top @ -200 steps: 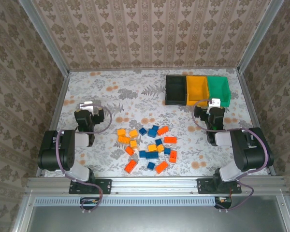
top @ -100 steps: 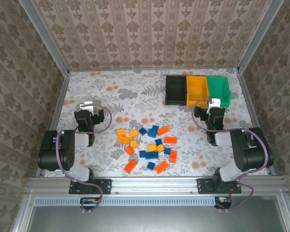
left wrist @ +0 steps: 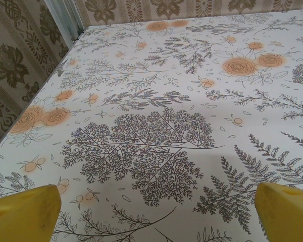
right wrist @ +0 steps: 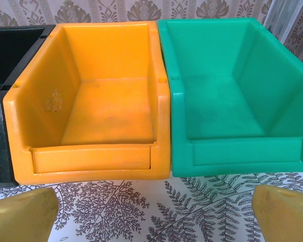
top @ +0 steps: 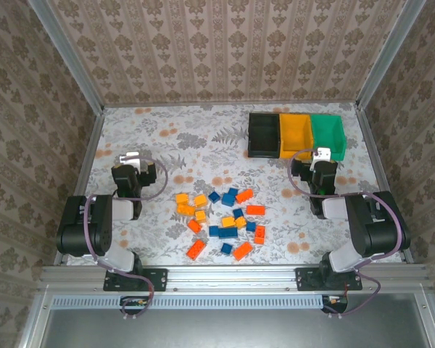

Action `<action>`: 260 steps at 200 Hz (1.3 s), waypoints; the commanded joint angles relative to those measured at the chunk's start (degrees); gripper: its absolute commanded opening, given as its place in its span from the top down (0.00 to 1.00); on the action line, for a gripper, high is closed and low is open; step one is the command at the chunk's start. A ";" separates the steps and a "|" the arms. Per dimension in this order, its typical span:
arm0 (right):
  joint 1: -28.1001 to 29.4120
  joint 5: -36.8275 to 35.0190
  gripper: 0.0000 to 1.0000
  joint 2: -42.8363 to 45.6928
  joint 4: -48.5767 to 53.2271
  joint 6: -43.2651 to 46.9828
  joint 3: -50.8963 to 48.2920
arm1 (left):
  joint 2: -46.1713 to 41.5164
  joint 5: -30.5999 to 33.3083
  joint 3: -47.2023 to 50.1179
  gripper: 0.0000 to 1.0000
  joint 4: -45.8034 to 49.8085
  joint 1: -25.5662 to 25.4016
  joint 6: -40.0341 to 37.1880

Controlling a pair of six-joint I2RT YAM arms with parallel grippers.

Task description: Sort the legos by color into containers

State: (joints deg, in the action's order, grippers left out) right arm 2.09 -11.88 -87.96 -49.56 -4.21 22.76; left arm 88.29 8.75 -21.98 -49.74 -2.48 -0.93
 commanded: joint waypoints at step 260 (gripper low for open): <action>-4.63 0.72 0.17 -22.52 82.84 -21.77 63.47 | -21.97 -15.74 -11.98 0.00 36.11 9.51 56.61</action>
State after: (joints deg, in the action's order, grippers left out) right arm -1.91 -12.73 -106.65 26.09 -27.38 81.78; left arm 66.92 -6.02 -32.27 -20.56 9.23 54.41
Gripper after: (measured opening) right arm 0.852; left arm 0.997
